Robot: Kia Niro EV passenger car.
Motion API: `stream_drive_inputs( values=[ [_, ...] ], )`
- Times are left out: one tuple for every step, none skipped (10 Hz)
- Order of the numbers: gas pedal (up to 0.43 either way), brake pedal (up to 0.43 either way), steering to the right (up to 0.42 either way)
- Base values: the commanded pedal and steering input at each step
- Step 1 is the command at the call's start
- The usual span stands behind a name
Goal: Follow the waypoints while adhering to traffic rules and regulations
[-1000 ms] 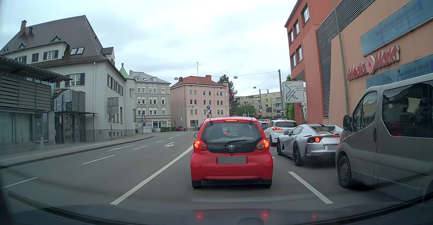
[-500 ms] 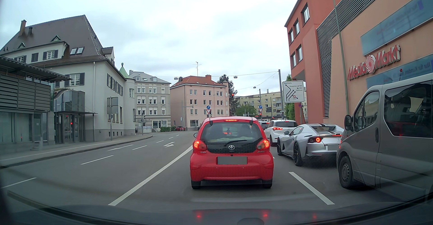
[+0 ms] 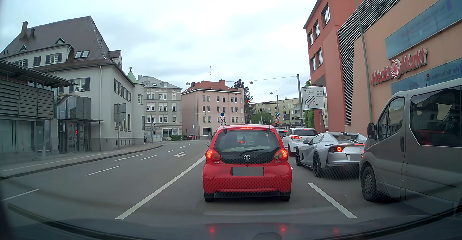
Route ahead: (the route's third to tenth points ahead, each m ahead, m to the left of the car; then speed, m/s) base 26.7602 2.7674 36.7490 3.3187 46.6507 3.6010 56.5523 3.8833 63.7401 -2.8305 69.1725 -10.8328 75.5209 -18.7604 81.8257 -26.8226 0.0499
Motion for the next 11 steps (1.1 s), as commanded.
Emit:
stream_drive_inputs(
  values=[
    [0.0,0.152,0.007],
    [0.0,0.152,0.007],
    [0.0,0.152,0.007],
    [0.0,0.152,0.007],
    [0.0,0.152,0.007],
    [0.0,0.152,0.007],
    [0.0,0.152,0.007],
    [0.0,0.152,0.007],
    [0.0,0.152,0.007],
    [0.0,0.152,0.007],
    [0.0,0.152,0.007]
  ],
)
